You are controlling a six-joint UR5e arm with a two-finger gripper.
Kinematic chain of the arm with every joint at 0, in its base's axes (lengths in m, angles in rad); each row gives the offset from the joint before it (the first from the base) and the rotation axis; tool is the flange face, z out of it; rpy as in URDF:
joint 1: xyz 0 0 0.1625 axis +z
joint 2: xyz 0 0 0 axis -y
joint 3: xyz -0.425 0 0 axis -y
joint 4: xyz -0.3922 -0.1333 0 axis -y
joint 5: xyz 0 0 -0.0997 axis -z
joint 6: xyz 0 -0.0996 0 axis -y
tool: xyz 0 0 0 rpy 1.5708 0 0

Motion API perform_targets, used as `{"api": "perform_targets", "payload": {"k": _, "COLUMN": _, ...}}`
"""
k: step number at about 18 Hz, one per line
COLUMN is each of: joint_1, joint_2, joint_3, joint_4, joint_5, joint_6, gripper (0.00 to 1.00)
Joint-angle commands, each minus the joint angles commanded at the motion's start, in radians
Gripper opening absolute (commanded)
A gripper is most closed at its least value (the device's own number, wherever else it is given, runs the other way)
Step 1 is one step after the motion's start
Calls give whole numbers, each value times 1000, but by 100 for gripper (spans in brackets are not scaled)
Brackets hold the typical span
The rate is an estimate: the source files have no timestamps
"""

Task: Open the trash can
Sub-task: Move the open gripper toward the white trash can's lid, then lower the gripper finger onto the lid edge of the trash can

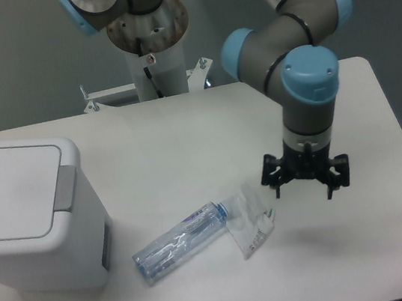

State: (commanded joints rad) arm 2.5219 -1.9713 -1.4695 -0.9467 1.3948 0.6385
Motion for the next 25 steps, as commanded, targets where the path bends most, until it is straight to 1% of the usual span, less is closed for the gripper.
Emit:
{"api": "perform_targets", "payload": {"k": 1, "joint_1": -5, "joint_2": 8, "joint_3": -2, "joint_4": 23, "joint_5": -37, "joint_6": -37, "gripper": 100}}
{"api": "perform_targets", "payload": {"k": 2, "joint_1": -14, "joint_2": 14, "joint_3": 0, "joint_4": 29, "joint_5": -57, "joint_6": -75, "gripper": 100}}
{"api": "perform_targets", "payload": {"k": 5, "joint_1": -48, "joint_2": 57, "joint_3": 5, "joint_4": 31, "joint_5": -88, "joint_6": -141, "gripper": 100}}
{"api": "perform_targets", "payload": {"k": 9, "joint_1": -57, "joint_2": 106, "joint_3": 5, "joint_4": 31, "joint_5": -198, "joint_6": -229, "gripper": 100}}
{"api": "perform_targets", "payload": {"k": 13, "joint_1": -98, "joint_2": 163, "joint_3": 6, "joint_4": 31, "joint_5": -264, "joint_6": -298, "gripper": 100}}
{"api": "perform_targets", "payload": {"k": 16, "joint_1": -118, "joint_2": 181, "joint_3": 0, "joint_4": 31, "joint_5": -338, "joint_6": -353, "gripper": 100}}
{"api": "perform_targets", "payload": {"k": 18, "joint_1": -121, "joint_2": 186, "joint_3": -8, "joint_4": 29, "joint_5": -349, "joint_6": -378, "gripper": 100}}
{"api": "perform_targets", "payload": {"k": 21, "joint_1": -166, "joint_2": 186, "joint_3": -9, "joint_4": 26, "joint_5": -347, "joint_6": -388, "gripper": 100}}
{"api": "perform_targets", "payload": {"k": 25, "joint_1": -181, "joint_2": 198, "joint_3": -49, "joint_4": 23, "joint_5": -335, "joint_6": -388, "gripper": 100}}
